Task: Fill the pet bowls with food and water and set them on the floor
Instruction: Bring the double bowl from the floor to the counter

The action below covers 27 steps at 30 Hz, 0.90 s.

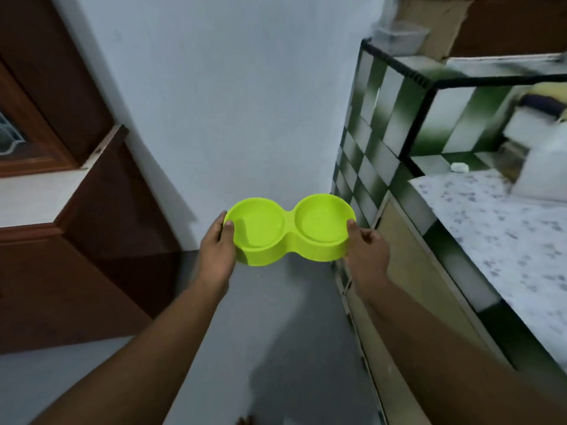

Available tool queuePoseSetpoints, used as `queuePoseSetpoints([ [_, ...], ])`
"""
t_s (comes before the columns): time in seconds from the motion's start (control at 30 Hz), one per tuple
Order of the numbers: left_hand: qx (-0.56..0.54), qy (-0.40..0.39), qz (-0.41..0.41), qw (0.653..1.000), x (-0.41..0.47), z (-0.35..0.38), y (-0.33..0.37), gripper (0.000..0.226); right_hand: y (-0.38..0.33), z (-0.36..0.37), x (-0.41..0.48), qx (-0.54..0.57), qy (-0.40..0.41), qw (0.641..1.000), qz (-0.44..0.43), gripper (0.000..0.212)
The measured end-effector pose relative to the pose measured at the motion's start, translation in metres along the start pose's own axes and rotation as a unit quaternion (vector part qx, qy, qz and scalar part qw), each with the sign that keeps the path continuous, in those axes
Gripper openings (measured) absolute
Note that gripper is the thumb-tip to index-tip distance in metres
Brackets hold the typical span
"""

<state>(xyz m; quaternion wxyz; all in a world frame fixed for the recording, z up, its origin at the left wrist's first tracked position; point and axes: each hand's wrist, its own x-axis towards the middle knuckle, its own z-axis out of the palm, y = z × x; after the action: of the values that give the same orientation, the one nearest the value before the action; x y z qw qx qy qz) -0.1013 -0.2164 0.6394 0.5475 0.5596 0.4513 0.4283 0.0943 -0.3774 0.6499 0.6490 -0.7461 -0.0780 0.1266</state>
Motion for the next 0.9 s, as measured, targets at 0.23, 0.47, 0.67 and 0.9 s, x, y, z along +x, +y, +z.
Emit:
queuePoseSetpoints([
  [0.23,-0.031,-0.088,0.005,0.996,-0.067,0.031,0.028,0.039,-0.014,-0.102,-0.054,0.072,0.062,0.995,0.003,0.041],
  [0.47,-0.003,-0.262,0.018,0.965,-0.127,0.036,0.04,0.044,-0.012,-0.18,-0.145,0.104,0.197,0.975,0.007,0.04],
  [0.67,0.029,-0.353,0.047,0.934,-0.207,0.038,0.034,0.03,0.008,-0.249,-0.252,0.125,0.318,0.94,0.022,0.022],
  [0.9,0.034,-0.481,0.042,0.875,-0.346,0.058,0.018,0.026,0.039,-0.36,-0.377,0.093,0.455,0.885,0.038,0.024],
])
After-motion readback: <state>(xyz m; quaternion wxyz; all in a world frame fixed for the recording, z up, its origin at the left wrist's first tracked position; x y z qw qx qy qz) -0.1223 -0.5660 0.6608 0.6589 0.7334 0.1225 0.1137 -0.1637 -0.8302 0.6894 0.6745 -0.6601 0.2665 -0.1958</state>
